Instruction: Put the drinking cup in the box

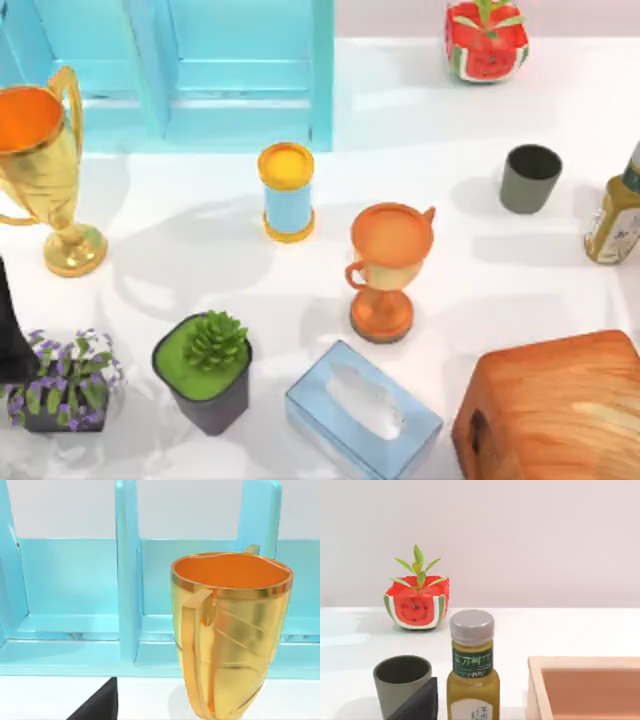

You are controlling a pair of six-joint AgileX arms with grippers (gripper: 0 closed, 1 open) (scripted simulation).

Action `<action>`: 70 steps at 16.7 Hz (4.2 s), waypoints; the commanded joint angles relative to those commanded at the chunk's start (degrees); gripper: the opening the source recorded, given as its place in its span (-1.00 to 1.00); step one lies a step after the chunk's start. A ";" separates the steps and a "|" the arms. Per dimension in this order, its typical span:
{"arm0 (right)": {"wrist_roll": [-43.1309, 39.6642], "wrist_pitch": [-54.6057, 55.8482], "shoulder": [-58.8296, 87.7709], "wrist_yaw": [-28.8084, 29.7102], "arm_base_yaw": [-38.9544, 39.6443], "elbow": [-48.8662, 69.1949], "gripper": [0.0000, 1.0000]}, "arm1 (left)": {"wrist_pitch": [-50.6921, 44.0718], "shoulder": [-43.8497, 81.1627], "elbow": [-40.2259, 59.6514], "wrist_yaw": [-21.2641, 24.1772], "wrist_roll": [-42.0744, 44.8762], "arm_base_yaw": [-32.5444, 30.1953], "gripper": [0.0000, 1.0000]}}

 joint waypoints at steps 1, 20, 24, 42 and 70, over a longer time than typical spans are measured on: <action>0.00 0.00 0.00 0.00 0.00 0.00 1.00 | 0.00 0.00 0.00 0.00 0.00 0.00 1.00; 6.23 -44.64 71.19 3.46 3.28 70.51 1.00 | 0.00 0.00 0.00 0.00 0.00 0.00 1.00; 7.97 -58.37 94.10 3.20 5.21 92.83 1.00 | 0.00 0.00 0.00 0.00 0.00 0.00 1.00; 10.58 -81.51 134.73 1.36 9.10 131.81 1.00 | 0.00 0.00 0.00 0.00 0.00 0.00 1.00; 10.55 -61.16 137.38 1.35 9.30 114.15 -1.00 | 0.00 0.00 0.00 0.00 0.00 0.00 1.00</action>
